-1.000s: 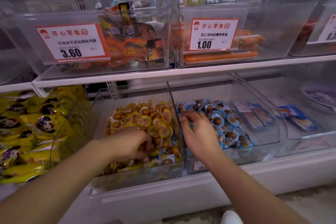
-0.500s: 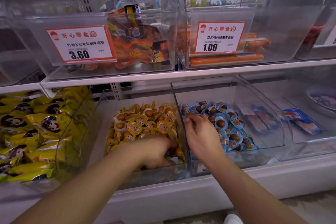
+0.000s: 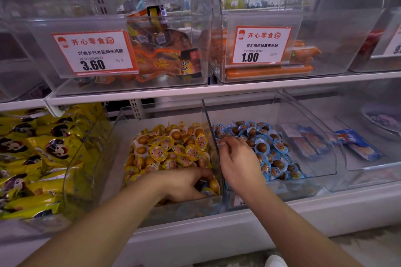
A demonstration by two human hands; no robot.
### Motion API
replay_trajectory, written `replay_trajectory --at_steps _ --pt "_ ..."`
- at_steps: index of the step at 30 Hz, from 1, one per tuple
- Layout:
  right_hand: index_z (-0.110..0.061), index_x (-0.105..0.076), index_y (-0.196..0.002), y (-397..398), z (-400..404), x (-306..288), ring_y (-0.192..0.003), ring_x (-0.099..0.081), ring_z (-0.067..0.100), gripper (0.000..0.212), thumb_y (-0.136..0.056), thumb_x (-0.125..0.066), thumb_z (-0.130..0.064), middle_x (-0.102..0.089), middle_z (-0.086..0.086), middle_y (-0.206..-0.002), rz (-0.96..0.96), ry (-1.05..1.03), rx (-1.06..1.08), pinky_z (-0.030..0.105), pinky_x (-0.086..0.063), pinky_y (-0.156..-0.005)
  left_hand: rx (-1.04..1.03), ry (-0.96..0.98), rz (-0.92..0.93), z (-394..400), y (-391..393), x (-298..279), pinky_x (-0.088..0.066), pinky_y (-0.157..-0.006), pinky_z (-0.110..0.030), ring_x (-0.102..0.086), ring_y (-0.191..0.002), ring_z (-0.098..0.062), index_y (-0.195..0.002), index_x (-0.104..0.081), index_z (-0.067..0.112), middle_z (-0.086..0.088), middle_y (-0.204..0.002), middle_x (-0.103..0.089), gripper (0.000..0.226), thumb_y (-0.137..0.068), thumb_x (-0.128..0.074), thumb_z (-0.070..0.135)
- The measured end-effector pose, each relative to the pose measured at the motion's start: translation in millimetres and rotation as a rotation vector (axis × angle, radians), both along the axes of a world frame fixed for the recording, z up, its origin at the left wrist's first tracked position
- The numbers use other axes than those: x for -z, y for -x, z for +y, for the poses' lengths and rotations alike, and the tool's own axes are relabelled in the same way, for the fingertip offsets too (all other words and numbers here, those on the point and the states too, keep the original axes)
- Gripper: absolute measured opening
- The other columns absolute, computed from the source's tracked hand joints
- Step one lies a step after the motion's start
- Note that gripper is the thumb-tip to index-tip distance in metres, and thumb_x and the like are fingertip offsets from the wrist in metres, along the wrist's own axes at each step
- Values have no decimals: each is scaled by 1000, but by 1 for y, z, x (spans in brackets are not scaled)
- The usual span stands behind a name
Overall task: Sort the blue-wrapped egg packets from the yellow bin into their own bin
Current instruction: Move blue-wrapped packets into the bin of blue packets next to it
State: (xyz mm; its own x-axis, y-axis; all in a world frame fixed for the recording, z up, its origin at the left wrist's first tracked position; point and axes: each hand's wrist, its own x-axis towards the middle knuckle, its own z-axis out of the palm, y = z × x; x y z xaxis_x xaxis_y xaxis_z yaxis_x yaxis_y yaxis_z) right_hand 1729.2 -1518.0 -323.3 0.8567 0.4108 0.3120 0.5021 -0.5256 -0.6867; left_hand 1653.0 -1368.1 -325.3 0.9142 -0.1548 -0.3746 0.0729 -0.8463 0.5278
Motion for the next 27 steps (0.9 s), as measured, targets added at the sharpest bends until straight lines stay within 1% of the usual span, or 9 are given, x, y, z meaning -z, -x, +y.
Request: replay_trajectory --at_steps 4,7,11,13,16,21,23,25,27 --pt "-14 -66 -108 -2 0 2 -97 -59 24 29 -102 -42 -28 -62 4 -109 -3 5 -4 31 -40 -73 72 -140 -61 0 -3 -3 -45 -77 -19 -58 -94 -11 -125 -58 27 6 -117 -65 35 -91 -63 36" --pt "-14 -67 -106 -3 0 3 -95 -59 23 29 -101 -42 -28 -62 3 -107 -9 9 -4 30 -39 -72 33 -79 9 9 -3 -7 -48 -70 -18 -60 -84 -10 -117 -62 25 6 -103 -68 30 -89 -68 34" --pt "-16 -68 -105 -5 0 2 -96 -59 20 28 -101 -43 -27 -63 1 -108 -2 -23 -41 30 -42 -75 -294 359 23 31 12 -19 -49 -47 -24 -62 -56 -15 -108 -64 12 -8 -82 -70 22 -89 -72 18" --pt "-18 -69 -109 -4 -1 1 -97 -59 16 25 -100 -46 -26 -62 -2 -111 -22 -74 -35 28 -43 -77 -510 580 -178 41 23 -27 -51 -46 -23 -68 -61 -21 -109 -63 6 -12 -87 -71 21 -91 -69 15" --pt "-20 -68 -114 1 -2 -10 -96 -59 6 22 -99 -52 -21 -58 -9 -110 -71 -262 15 13 -44 -76 -818 708 -492 50 41 -37 -52 -52 -19 -70 -68 -17 -108 -66 8 -10 -90 -72 18 -91 -67 14" --pt "-23 -67 -109 41 18 -39 -95 -60 3 19 -97 -52 -22 -60 -13 -101 -156 -450 -182 11 -44 -78 -1146 1136 -502 41 76 -34 -55 -53 -32 -67 -59 -21 -105 -68 12 -14 -84 -73 35 -76 -73 31" --pt "-31 -67 -109 63 34 -40 -95 -62 2 19 -98 -52 -31 -64 -16 -103 92 -378 -289 14 -47 -77 -1186 1275 -507 32 87 -30 -56 -54 -31 -69 -64 -21 -105 -71 11 -15 -90 -74 41 -72 -74 34" --pt "-30 -70 -107 82 49 -43 -94 -68 10 19 -100 -53 -35 -71 -8 -104 595 -374 -356 23 -53 -75 -1164 1265 -590 23 92 -26 -59 -61 -34 -73 -77 -21 -109 -72 19 -11 -100 -76 42 -71 -75 37" --pt "-22 -76 -101 95 61 -44 -85 -73 21 27 -99 -53 -35 -76 5 -99 1137 -561 -413 34 -57 -67 -1100 940 -758 13 93 -22 -60 -78 -37 -72 -92 -13 -111 -70 34 4 -105 -75 33 -78 -76 33"
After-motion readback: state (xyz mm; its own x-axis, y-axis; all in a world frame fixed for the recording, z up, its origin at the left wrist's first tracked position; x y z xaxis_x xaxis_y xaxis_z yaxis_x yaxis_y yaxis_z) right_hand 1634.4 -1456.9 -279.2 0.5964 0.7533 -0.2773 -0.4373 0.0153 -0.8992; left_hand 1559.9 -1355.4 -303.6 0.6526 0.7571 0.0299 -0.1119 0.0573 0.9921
